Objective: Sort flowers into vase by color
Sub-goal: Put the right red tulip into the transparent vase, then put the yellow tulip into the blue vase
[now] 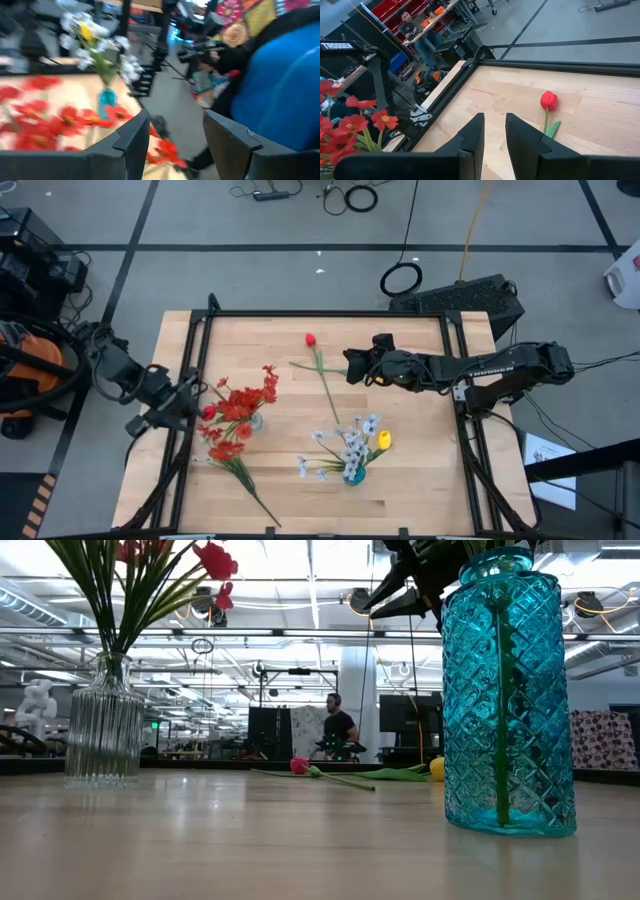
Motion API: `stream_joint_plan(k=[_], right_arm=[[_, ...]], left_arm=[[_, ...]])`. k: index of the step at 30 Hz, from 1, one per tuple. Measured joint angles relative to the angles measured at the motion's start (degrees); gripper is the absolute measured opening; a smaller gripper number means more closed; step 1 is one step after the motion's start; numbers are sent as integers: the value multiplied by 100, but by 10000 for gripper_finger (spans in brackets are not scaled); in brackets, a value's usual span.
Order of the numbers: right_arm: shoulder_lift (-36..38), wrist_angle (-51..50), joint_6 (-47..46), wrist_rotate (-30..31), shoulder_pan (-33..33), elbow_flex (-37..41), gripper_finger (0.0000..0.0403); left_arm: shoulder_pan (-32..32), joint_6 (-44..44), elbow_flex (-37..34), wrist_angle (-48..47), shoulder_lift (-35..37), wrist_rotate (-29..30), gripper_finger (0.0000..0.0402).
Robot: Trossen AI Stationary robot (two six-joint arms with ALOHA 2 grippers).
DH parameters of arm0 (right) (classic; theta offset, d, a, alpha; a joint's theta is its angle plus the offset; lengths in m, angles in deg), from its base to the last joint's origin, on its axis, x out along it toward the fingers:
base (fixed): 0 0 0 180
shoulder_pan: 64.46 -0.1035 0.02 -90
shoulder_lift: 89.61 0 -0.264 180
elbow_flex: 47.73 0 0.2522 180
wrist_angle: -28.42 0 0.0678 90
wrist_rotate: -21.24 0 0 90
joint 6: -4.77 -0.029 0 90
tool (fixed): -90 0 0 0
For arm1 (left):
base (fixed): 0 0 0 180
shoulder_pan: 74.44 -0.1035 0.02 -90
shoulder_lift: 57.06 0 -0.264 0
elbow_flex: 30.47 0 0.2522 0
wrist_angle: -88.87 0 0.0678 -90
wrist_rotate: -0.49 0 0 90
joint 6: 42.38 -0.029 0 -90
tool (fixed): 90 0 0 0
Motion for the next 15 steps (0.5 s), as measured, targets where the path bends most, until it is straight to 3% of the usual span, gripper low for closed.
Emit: stream_joint_plan(k=[6,15], right_arm=[[0,-2,3,-2,0,0,71],[0,-36,-7,0,0,0,71]], left_arm=[[2,772,0,-621,69,-385,190],[0,1819,-2,-2504,93,599,189]])
